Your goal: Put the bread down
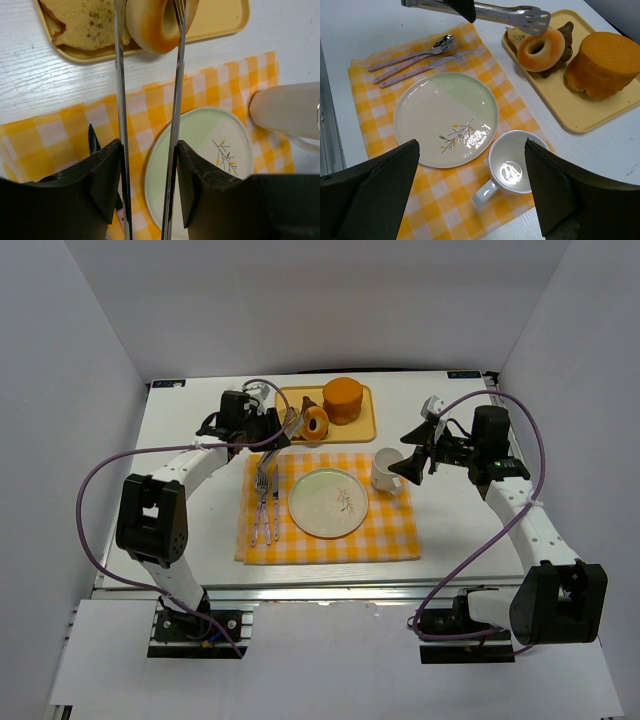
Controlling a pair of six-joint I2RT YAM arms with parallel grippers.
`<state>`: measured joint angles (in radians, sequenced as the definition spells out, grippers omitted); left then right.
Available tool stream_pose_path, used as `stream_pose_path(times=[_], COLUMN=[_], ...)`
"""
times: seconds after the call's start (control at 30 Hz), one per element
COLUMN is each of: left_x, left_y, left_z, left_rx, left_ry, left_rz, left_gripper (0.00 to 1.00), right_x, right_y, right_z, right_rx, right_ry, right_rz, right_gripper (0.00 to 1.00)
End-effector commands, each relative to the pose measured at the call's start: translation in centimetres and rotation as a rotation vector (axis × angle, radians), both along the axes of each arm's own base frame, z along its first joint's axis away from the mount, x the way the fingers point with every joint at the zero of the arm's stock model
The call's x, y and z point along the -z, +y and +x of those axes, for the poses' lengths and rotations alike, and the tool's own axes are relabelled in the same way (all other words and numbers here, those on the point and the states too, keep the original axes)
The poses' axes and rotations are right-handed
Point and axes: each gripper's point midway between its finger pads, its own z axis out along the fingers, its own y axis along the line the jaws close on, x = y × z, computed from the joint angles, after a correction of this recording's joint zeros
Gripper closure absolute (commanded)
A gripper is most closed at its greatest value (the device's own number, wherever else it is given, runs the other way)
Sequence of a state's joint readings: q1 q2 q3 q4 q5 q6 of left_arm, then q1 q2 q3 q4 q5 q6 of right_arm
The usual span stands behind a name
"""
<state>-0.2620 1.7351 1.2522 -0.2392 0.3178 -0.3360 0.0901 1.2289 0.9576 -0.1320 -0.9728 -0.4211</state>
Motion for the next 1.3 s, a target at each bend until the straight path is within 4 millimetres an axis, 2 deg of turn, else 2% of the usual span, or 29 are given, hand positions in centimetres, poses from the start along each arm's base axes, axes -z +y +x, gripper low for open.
stream_pose_path(times=[0.0, 0.27, 0.63, 0.73, 0.9, 0.97, 1.0, 1.07, 1.1, 1.2, 1.23, 1.27], left_x=[-2.4, -2.9, -1.1, -1.5, -3.4, -4.1, -5.1, -5.9, -7.1, -7.4, -8.3, -7.9], left_y=[-0.2, -0.6, -0.9, -1.0, -1.1, -1.0, -0.9, -0.8, -0.7, -0.6, -0.5, -0.4], left_z=[-0.1, -0.3, 0.3, 0.8, 0.5, 0.0, -0.4, -1.4, -2.0, -4.2, -5.1, -6.3], left_rx=[0.058, 0.093, 0.089, 0.082, 0.085, 0.085, 0.084, 0.082, 0.082, 0.084, 0.081, 0.084], left_ry=[-0.065, -0.083, -0.057, -0.064, -0.087, -0.093, -0.114, -0.126, -0.148, -0.144, -0.157, -0.142], left_rz=[0.022, 0.016, 0.048, 0.043, 0.03, 0.021, 0.015, 0.0, -0.013, -0.048, -0.067, -0.08], left_gripper=[0.44, 0.44, 0.45, 0.51, 0.76, 0.83, 0.86, 0.89, 0.9, 0.93, 0.95, 0.95], right_x=[-1.0, -0.9, -1.2, -1.2, -1.2, -1.2, -1.2, -1.2, -1.2, -1.2, -1.2, -1.2], right_y=[0.0, 0.0, 0.0, -0.1, -0.3, -0.3, -0.4, -0.4, -0.4, -0.4, -0.4, -0.4], right_z=[-0.1, 0.1, 0.2, 0.1, 0.0, 0.0, 0.0, -0.1, -0.1, -0.1, -0.1, -0.1], right_rx=[-0.013, -0.012, -0.013, -0.009, -0.005, -0.004, -0.003, -0.004, -0.004, -0.004, -0.004, -0.002], right_ry=[-0.034, -0.029, -0.031, -0.032, -0.03, -0.031, -0.03, -0.029, -0.029, -0.028, -0.027, -0.028], right_rz=[0.02, 0.023, 0.029, 0.03, 0.03, 0.03, 0.03, 0.031, 0.032, 0.032, 0.032, 0.031], right_gripper=[0.11, 0.11, 0.11, 0.11, 0.1, 0.11, 0.11, 0.11, 0.11, 0.11, 0.11, 0.11])
